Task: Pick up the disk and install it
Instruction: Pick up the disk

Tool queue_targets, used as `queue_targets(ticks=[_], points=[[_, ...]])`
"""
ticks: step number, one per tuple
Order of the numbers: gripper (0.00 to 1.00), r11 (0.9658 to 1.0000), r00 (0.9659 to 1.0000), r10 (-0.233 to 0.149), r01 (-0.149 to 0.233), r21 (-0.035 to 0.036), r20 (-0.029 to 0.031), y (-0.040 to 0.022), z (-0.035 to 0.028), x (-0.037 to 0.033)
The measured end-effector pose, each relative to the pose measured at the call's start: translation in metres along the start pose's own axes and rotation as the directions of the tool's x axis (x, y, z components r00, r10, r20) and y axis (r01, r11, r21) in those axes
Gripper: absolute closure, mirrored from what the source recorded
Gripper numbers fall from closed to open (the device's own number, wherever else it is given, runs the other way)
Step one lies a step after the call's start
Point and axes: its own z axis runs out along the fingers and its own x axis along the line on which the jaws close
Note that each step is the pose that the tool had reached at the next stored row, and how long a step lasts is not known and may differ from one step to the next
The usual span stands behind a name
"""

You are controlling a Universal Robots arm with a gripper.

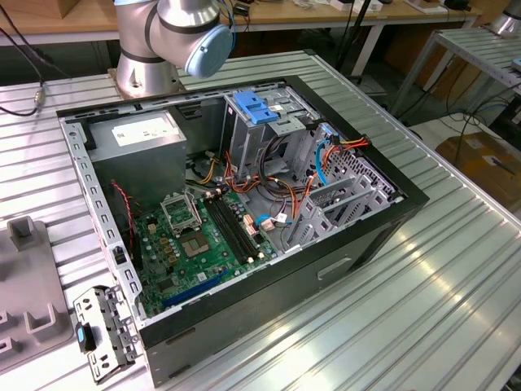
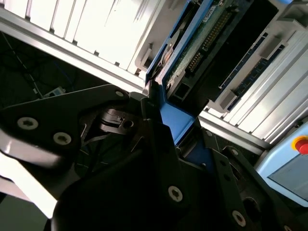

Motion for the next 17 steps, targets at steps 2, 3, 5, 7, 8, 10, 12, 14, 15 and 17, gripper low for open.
queue_targets(ticks=[2,3,5,7,8,10,12,14,15,17], points=[[0.63,1.0000,1.0000,0.000,0.000,-0.0002,0.0000,0.0000,-0.0009,0.0000],[0.63,1.0000,1.0000,0.000,0.000,-0.0003,0.0000,-0.0001,-0.0014,0.0000],[0.63,1.0000,1.0000,0.000,0.000,-0.0002,0.0000,-0.0001,-0.0023,0.0000],[0.63,1.0000,1.0000,0.000,0.000,-0.0002,0.0000,-0.0001,-0.0033,0.0000],[0.63,1.0000,1.0000,0.000,0.000,-0.0002,0.0000,-0.0002,-0.0041,0.0001],[0.63,1.0000,1.0000,0.000,0.000,-0.0004,0.0000,-0.0002,-0.0055,0.0001],[0.63,1.0000,1.0000,0.000,0.000,-0.0005,-0.0001,-0.0003,-0.0065,0.0001],[0.63,1.0000,1.0000,0.000,0.000,-0.0005,0.0000,-0.0003,-0.0074,0.0001],[0.63,1.0000,1.0000,0.000,0.000,-0.0006,-0.0001,-0.0003,-0.0078,0.0001],[0.63,1.0000,1.0000,0.000,0.000,-0.0007,-0.0001,-0.0004,-0.0088,0.0001]])
